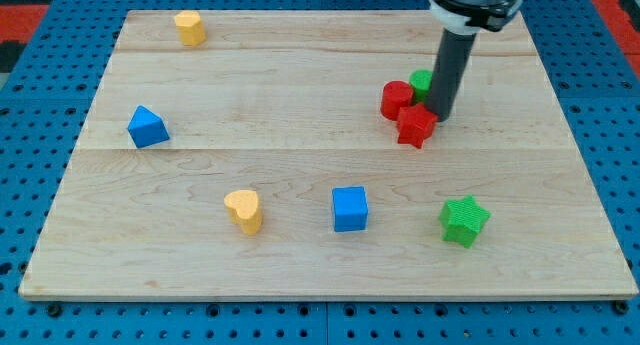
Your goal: Move the green star towards the top center of the board
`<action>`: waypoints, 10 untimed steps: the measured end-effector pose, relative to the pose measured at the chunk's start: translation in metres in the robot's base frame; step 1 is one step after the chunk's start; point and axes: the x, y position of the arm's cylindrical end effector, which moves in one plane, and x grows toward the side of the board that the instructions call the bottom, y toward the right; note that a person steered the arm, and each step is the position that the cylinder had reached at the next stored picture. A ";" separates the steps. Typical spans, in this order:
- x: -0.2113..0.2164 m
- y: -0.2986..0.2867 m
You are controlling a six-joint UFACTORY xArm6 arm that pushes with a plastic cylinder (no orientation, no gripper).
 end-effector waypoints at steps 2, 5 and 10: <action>-0.084 -0.010; -0.059 0.076; -0.066 0.079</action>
